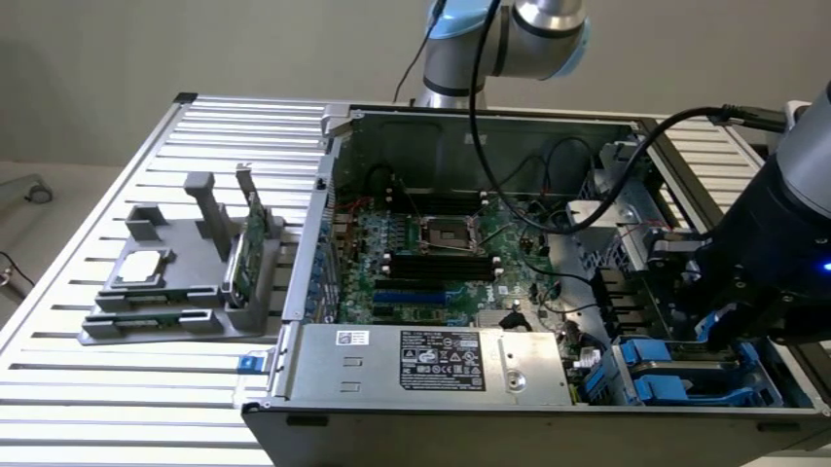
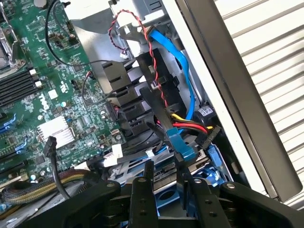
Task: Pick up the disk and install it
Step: 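Insert the first disk wire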
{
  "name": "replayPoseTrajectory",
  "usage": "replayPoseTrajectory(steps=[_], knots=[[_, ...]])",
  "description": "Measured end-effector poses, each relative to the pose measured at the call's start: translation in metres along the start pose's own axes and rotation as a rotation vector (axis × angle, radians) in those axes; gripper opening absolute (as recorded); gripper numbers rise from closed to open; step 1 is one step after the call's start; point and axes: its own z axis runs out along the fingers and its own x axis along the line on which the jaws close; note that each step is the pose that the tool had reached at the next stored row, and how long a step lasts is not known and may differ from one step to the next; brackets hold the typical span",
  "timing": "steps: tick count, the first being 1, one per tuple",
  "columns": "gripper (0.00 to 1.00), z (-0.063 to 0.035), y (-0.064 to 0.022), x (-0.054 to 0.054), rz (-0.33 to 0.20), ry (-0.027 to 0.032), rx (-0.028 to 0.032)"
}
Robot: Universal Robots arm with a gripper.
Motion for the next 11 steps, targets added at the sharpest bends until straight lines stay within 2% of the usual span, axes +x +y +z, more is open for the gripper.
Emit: replayPoseTrajectory(steps=[11], knots=[[0.33,0.0014,0.0079,-0.0038,0.046,-0.0060,0.0033]])
